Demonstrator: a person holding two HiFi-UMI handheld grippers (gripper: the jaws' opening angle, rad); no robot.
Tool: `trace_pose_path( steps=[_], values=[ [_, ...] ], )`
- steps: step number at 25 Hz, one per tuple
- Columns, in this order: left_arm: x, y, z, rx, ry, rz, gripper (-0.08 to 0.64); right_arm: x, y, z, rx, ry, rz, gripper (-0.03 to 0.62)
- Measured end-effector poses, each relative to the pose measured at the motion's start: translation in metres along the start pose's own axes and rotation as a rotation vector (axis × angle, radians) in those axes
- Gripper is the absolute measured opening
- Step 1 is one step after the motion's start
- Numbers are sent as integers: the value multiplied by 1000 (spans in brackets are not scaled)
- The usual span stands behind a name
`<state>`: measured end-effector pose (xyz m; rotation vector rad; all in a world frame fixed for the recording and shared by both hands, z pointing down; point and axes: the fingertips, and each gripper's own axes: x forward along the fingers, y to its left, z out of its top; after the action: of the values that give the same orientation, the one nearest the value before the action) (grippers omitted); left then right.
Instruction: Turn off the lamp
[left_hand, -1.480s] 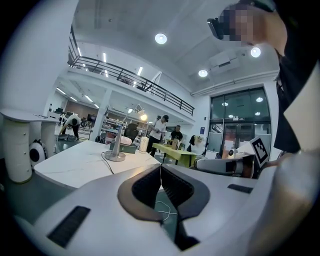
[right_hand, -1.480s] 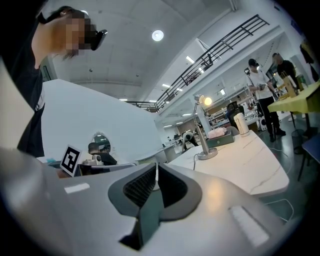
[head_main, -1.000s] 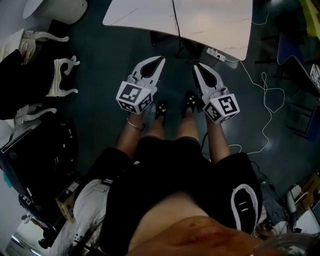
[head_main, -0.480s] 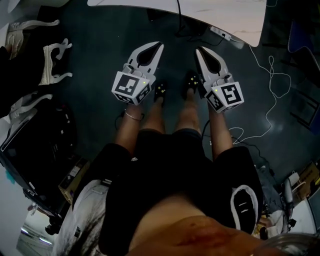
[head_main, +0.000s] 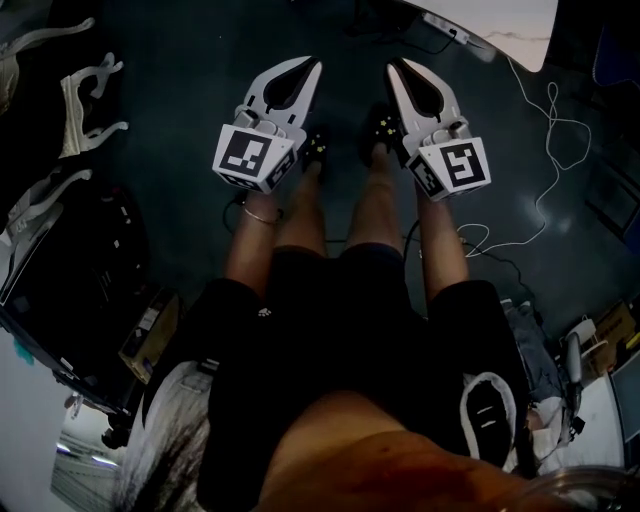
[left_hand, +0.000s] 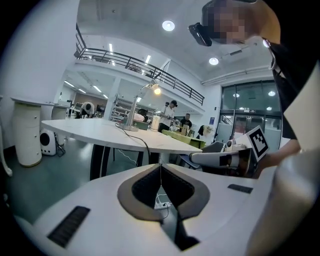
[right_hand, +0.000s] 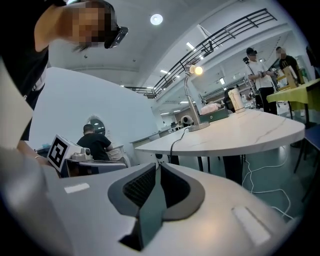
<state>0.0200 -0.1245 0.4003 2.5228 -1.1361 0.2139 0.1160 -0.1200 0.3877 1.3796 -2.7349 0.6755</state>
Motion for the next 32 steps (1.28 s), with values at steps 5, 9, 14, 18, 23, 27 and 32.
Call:
trace_pose_path(
  steps=[5, 9, 14, 18, 23, 27, 32],
  values=[
    [9, 5, -15, 0, 32, 11, 8, 11, -11, -19, -58, 21, 10, 8],
    [14, 11, -26, -4, 22, 17, 8, 22, -18, -33, -77, 36, 12, 12],
    [20, 18, -42, -17, 25, 27, 8, 35, -30, -49, -117, 62, 13, 23],
    [23, 19, -51, -13, 38, 32, 8, 46, -40, -64, -142, 90, 13, 29],
    [25, 21, -59, 6, 24, 9, 8, 61, -49, -75, -168, 102, 10, 57],
    [25, 26, -67, -8, 56, 28, 8, 73, -49, -80, -186, 100, 27, 69],
    [26, 28, -71, -15, 65, 33, 8, 92, -42, -75, -200, 91, 57, 75]
  ],
)
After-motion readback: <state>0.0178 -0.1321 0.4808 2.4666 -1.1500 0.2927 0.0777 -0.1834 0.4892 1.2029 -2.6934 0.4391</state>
